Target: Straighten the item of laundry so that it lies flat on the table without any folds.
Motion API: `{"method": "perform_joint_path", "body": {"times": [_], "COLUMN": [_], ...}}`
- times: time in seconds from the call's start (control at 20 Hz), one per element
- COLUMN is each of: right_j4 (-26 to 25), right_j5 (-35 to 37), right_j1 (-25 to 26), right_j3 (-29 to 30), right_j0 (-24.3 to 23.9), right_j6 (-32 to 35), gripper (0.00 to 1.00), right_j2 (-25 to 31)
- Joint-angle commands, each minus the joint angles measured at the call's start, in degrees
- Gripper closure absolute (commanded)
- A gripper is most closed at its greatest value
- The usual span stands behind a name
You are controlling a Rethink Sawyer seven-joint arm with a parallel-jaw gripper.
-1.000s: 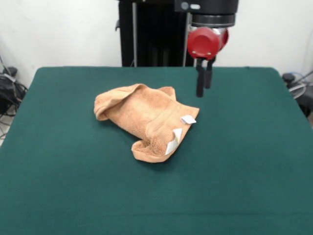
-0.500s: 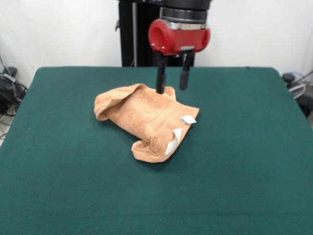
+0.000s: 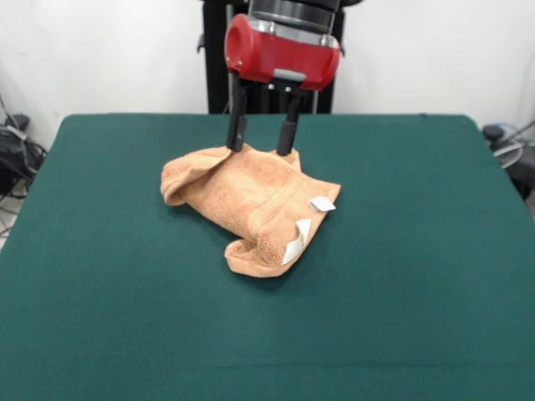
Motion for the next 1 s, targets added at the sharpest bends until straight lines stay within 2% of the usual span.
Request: {"method": "perform_joint_path", "body": {"times": [0.05,0.1,0.2,0.5,0.55,0.75,1.0], "right_j4": [8.03,9.48,12.23,19.68,20.26,21.07,20.86], "right_j5": [2.93,3.28,1.72,1.82,0.66,-1.58,-7.85], "right_j1": [3.91,4.75,6.07,10.94,10.50,11.11,12.05], "right_j3": [-1.33,-1.10,0.64,3.17,4.20,5.76,9.00], "right_j0": [5.04,8.62,12.51,19.88,19.39,20.41,16.76], "right_j6": [24.35,28.42,32.84,40.70,40.45,42.26,44.60], "gripper": [0.00,0.00,0.00,0.00,0.00,0.00,0.00], "right_j2": [-9.76,-14.60,-19.72,-29.42,-28.51,-30.90,-28.93]}}
